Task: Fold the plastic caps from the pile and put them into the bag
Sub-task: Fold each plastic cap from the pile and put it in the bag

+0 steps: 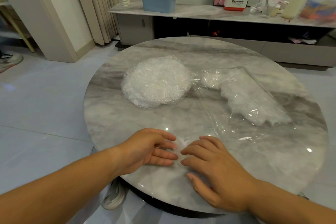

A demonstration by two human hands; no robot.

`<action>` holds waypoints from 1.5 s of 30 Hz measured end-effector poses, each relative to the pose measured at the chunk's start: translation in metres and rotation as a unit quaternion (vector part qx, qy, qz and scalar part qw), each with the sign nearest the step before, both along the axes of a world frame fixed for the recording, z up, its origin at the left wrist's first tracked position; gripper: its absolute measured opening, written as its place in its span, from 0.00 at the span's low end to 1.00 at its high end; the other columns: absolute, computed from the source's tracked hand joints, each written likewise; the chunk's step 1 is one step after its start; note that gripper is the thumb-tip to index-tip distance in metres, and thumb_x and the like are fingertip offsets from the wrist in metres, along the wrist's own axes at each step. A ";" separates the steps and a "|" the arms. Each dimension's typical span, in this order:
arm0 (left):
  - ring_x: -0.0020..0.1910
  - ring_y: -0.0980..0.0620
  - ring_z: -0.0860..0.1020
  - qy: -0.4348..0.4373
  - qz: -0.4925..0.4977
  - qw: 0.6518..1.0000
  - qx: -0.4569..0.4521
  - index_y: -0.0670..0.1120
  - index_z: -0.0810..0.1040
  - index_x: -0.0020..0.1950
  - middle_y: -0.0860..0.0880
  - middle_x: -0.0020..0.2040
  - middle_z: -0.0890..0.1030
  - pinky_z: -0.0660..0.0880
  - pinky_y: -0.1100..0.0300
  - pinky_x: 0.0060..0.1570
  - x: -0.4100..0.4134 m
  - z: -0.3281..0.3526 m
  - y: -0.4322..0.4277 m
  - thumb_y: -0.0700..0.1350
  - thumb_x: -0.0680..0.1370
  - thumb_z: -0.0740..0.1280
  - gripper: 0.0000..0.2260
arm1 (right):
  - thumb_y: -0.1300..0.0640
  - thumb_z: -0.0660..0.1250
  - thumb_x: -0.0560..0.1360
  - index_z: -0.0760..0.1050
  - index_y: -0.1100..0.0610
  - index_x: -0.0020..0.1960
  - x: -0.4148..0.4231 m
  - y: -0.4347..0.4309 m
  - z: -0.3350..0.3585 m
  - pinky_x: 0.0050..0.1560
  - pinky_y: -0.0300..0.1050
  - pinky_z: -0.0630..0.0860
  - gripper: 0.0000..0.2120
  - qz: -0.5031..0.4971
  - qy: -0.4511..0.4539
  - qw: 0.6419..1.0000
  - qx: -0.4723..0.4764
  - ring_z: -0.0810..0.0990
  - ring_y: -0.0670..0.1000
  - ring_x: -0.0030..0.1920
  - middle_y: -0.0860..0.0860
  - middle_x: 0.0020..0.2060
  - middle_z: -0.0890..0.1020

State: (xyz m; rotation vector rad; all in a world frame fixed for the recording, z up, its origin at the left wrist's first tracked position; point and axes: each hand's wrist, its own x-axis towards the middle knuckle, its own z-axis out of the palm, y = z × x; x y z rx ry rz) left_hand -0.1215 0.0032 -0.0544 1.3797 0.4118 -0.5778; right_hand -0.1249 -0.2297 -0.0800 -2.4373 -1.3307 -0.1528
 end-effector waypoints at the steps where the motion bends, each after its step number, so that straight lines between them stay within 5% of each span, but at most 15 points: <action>1: 0.51 0.37 0.85 0.003 -0.003 1.000 -0.003 0.37 0.79 0.61 0.35 0.56 0.83 0.81 0.43 0.55 0.000 0.000 -0.001 0.34 0.82 0.60 0.11 | 0.48 0.64 0.79 0.79 0.49 0.59 -0.001 -0.001 0.001 0.68 0.52 0.67 0.12 0.002 -0.005 1.000 0.013 0.75 0.48 0.63 0.44 0.63 0.79; 6: 0.55 0.36 0.83 0.012 -0.029 0.999 -0.019 0.41 0.76 0.65 0.36 0.56 0.84 0.81 0.44 0.56 0.001 0.002 -0.002 0.32 0.81 0.61 0.14 | 0.42 0.60 0.80 0.72 0.48 0.70 -0.009 0.000 0.000 0.69 0.48 0.63 0.20 -0.005 0.034 0.997 -0.063 0.70 0.48 0.67 0.42 0.71 0.72; 11: 0.54 0.38 0.84 0.004 -0.043 0.999 -0.006 0.42 0.75 0.65 0.38 0.57 0.84 0.81 0.43 0.56 0.004 0.004 -0.002 0.34 0.80 0.66 0.13 | 0.39 0.56 0.81 0.74 0.48 0.68 -0.010 -0.007 -0.007 0.69 0.46 0.59 0.21 -0.031 0.055 0.995 -0.081 0.70 0.46 0.66 0.40 0.64 0.75; 16: 0.40 0.46 0.85 -0.045 -0.015 0.996 0.077 0.39 0.77 0.60 0.41 0.46 0.85 0.82 0.54 0.36 0.014 0.003 -0.003 0.38 0.76 0.74 0.14 | 0.38 0.55 0.81 0.75 0.48 0.67 -0.010 -0.008 -0.010 0.70 0.46 0.59 0.21 -0.029 0.054 0.994 -0.090 0.70 0.47 0.67 0.41 0.64 0.76; 18: 0.34 0.53 0.81 -0.115 -0.048 0.969 0.214 0.42 0.80 0.55 0.45 0.41 0.83 0.79 0.57 0.34 0.022 -0.001 -0.002 0.43 0.72 0.78 0.15 | 0.38 0.55 0.81 0.75 0.48 0.67 -0.008 -0.009 -0.009 0.71 0.47 0.59 0.22 -0.025 0.056 0.994 -0.095 0.69 0.48 0.68 0.41 0.65 0.76; 21: 0.37 0.58 0.79 -0.194 -0.155 0.888 0.387 0.51 0.81 0.51 0.53 0.45 0.83 0.81 0.58 0.48 0.037 -0.001 -0.006 0.54 0.66 0.82 0.19 | 0.38 0.57 0.81 0.75 0.49 0.67 -0.004 -0.010 -0.006 0.72 0.47 0.59 0.22 -0.012 0.050 0.994 -0.100 0.68 0.49 0.71 0.41 0.66 0.76; 28: 0.40 0.60 0.75 -0.171 -0.310 0.820 0.449 0.50 0.81 0.55 0.57 0.42 0.77 0.70 0.66 0.39 0.057 0.005 -0.028 0.56 0.69 0.79 0.19 | 0.38 0.56 0.80 0.74 0.49 0.69 0.004 -0.017 -0.002 0.76 0.49 0.54 0.24 0.025 0.046 0.990 -0.130 0.61 0.50 0.76 0.42 0.70 0.74; 31: 0.38 0.59 0.76 -0.156 -0.295 0.839 0.430 0.48 0.82 0.52 0.56 0.40 0.78 0.70 0.66 0.38 0.057 -0.001 -0.027 0.53 0.71 0.79 0.14 | 0.38 0.57 0.81 0.73 0.49 0.71 0.006 -0.023 -0.001 0.77 0.49 0.54 0.24 0.019 0.064 0.993 -0.093 0.59 0.49 0.78 0.42 0.72 0.73; 36: 0.36 0.52 0.80 -0.098 -0.140 0.963 0.210 0.40 0.79 0.49 0.45 0.40 0.80 0.81 0.58 0.39 0.046 0.001 -0.020 0.41 0.75 0.76 0.08 | 0.38 0.59 0.79 0.74 0.45 0.70 0.012 -0.026 0.013 0.74 0.44 0.61 0.22 -0.087 0.127 0.986 0.062 0.62 0.43 0.76 0.42 0.73 0.68; 39: 0.44 0.47 0.83 -0.079 -0.074 0.989 0.097 0.41 0.76 0.50 0.40 0.47 0.82 0.83 0.46 0.50 0.041 0.007 -0.022 0.38 0.77 0.72 0.06 | 0.30 0.59 0.76 0.77 0.37 0.65 0.019 -0.019 0.029 0.73 0.38 0.60 0.22 -0.177 0.294 0.926 0.158 0.60 0.35 0.75 0.36 0.73 0.64; 45: 0.52 0.38 0.84 -0.066 -0.055 0.996 -0.006 0.42 0.72 0.48 0.34 0.57 0.82 0.84 0.46 0.46 0.031 0.015 -0.036 0.37 0.80 0.68 0.05 | 0.37 0.65 0.74 0.86 0.42 0.55 0.030 -0.006 0.040 0.73 0.44 0.65 0.17 -0.190 0.469 0.807 0.304 0.69 0.32 0.70 0.37 0.64 0.78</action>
